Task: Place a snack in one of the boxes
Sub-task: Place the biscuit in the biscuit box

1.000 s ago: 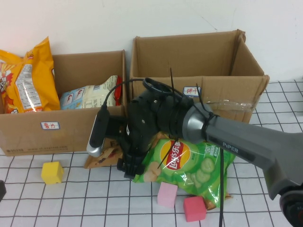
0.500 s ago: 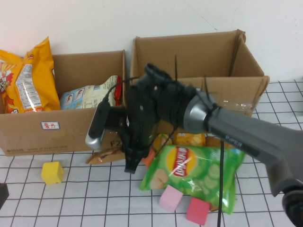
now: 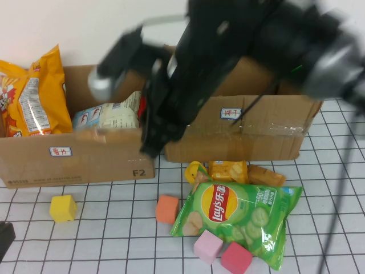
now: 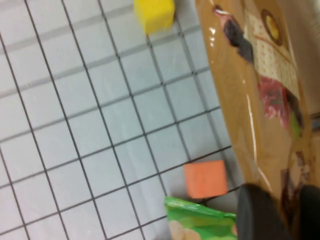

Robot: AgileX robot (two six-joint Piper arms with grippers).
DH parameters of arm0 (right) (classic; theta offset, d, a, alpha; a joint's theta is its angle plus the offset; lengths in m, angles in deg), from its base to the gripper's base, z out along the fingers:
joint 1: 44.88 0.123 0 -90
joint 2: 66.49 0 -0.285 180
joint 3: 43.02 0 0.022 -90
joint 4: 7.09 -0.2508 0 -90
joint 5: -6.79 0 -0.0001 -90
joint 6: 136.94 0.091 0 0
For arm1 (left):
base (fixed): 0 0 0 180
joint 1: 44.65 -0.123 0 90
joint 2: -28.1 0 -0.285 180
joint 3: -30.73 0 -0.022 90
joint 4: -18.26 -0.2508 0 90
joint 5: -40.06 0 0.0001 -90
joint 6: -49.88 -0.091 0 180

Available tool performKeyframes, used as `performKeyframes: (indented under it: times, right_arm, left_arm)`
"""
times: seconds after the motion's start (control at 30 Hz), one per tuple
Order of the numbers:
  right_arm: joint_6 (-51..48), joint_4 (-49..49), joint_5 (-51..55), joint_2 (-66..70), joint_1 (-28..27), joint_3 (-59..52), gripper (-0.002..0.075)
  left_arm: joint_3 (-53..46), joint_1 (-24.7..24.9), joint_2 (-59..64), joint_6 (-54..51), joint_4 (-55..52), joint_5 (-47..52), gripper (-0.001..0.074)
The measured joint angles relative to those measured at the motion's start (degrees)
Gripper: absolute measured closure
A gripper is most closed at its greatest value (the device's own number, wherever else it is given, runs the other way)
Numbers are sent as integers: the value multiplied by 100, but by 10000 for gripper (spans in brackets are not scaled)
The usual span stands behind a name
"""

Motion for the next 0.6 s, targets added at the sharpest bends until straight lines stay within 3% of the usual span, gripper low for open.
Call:
performKeyframes:
  times: [0.27,0.4,0.6]
  right_arm:
    - [335,675,0,-1022,-133,36,573]
    - [652,1370,-71,-1104,-621,35,573]
    - [876,1508,-1052,-605,-1440,35,574]
  left_arm:
    - [0,0,-4,4,69,12,736]
    - [0,0,-4,4,69,12,736]
    - [0,0,-4,4,69,12,736]
